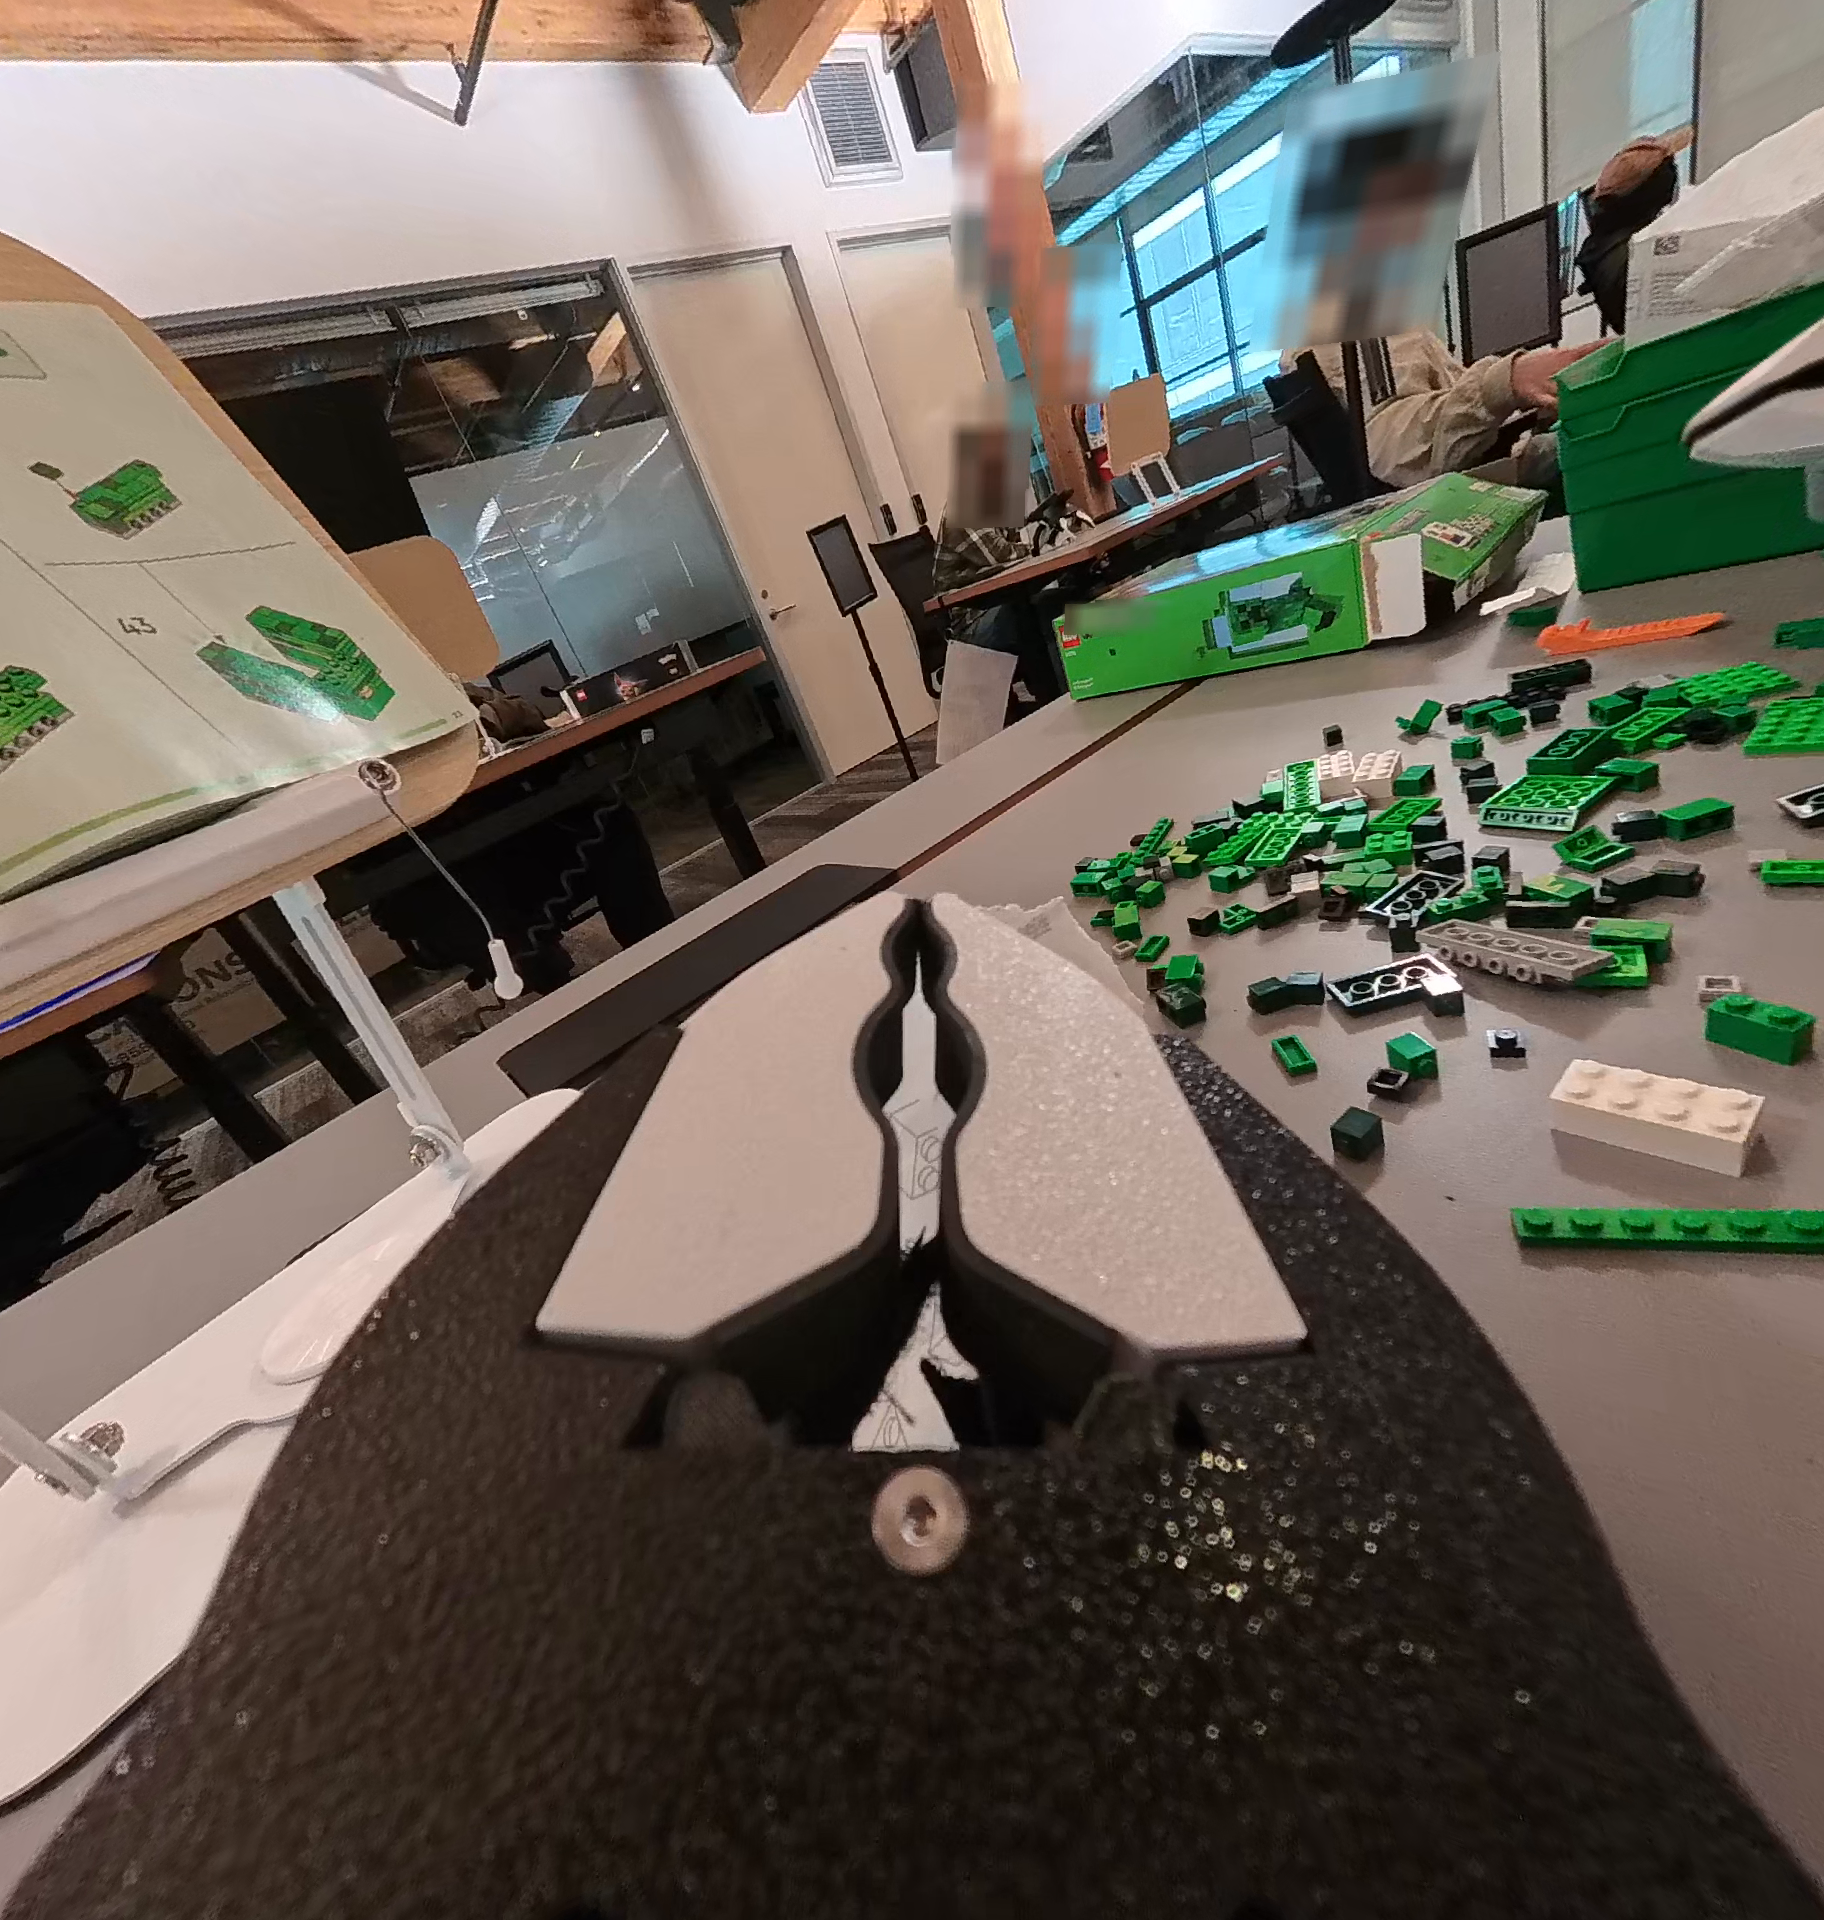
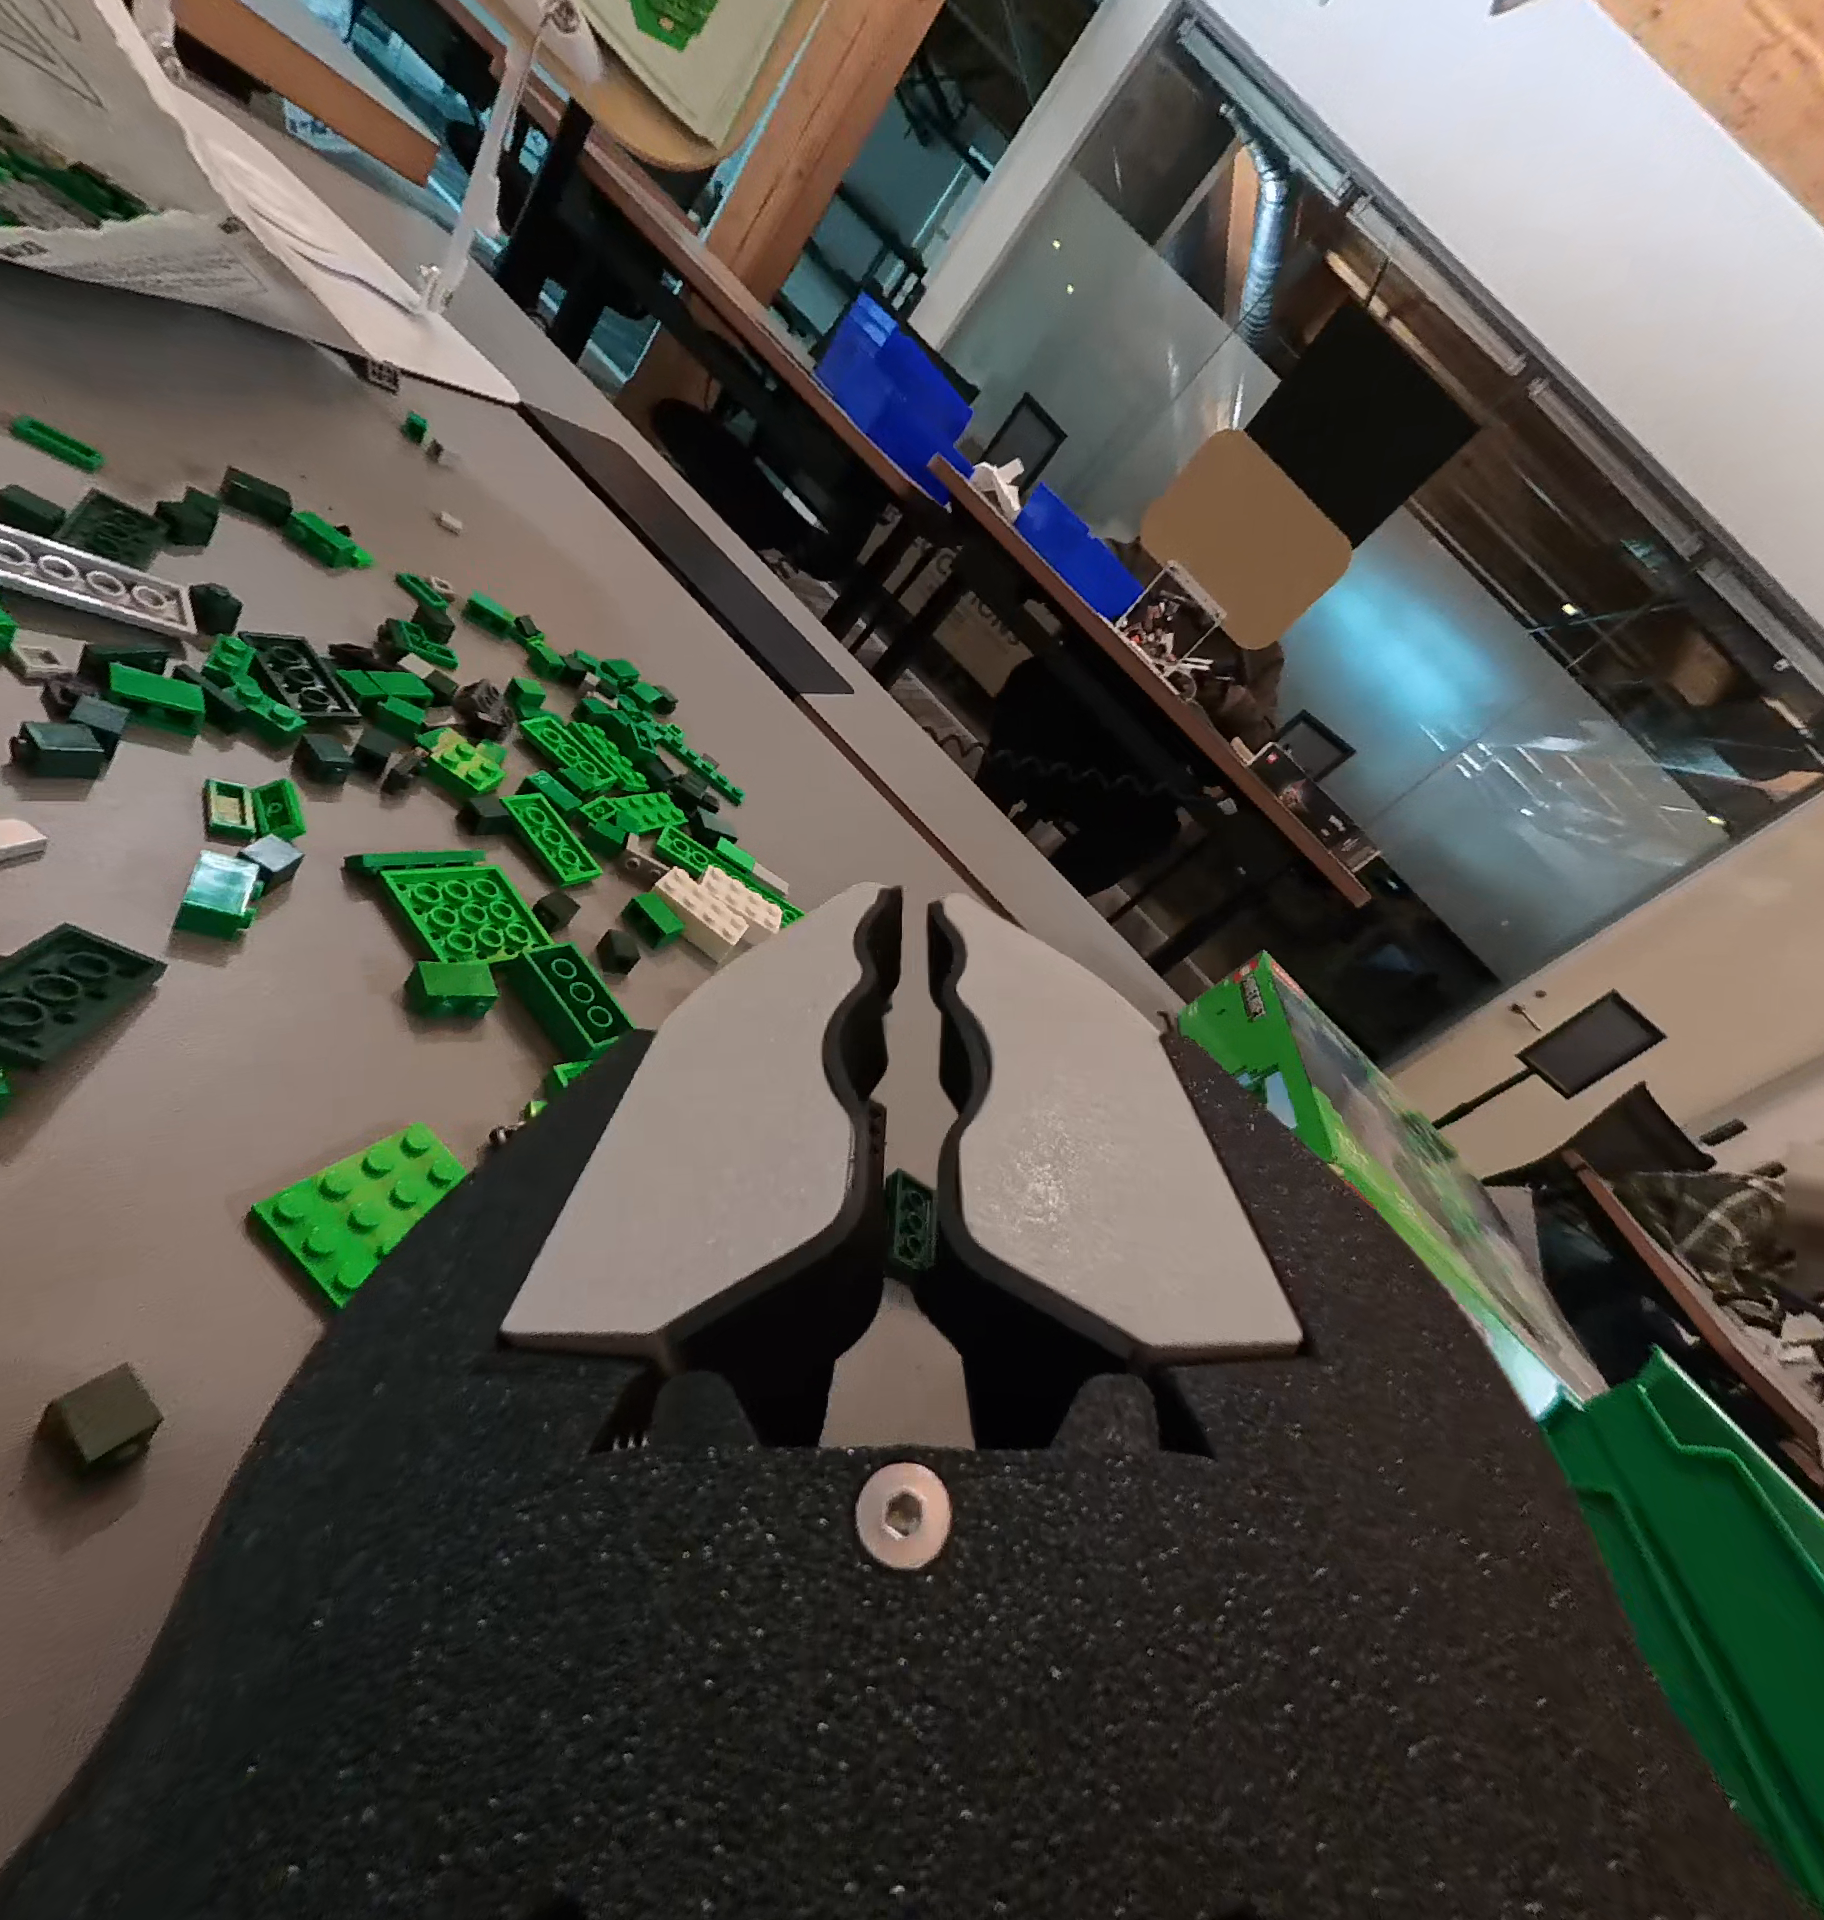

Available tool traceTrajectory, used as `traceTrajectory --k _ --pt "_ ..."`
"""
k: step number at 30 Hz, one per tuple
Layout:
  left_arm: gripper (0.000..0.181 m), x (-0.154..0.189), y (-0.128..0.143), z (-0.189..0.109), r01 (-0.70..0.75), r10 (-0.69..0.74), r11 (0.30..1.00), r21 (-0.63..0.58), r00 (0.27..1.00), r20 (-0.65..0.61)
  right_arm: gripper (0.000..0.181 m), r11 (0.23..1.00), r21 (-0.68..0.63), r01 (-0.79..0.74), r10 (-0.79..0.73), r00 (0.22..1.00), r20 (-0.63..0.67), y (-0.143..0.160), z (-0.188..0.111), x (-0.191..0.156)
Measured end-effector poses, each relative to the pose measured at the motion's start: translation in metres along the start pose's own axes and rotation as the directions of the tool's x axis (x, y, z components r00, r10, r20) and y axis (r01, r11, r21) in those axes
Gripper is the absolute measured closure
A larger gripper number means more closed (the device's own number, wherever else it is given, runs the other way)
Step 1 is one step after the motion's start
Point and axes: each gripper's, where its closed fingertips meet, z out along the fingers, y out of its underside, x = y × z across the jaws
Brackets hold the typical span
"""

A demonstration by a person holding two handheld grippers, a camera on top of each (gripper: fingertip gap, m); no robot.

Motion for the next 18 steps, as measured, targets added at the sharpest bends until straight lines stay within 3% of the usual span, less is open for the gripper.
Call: traceTrajectory --k 10,18 --pt "0.181 0.0 0.0 0.0 0.0 0.0 1.0 0.0 1.0 0.001 0.181 0.993 0.003 -0.119 0.119 0.992 -0.049 0.004 -0.003 0.015" --pt "0.181 0.0 0.0 0.0 -0.001 0.001 1.0 0.0 1.0 0.0 0.174 0.958 0.115 -0.261 0.278 0.946 -0.167 0.002 -0.017 0.046"
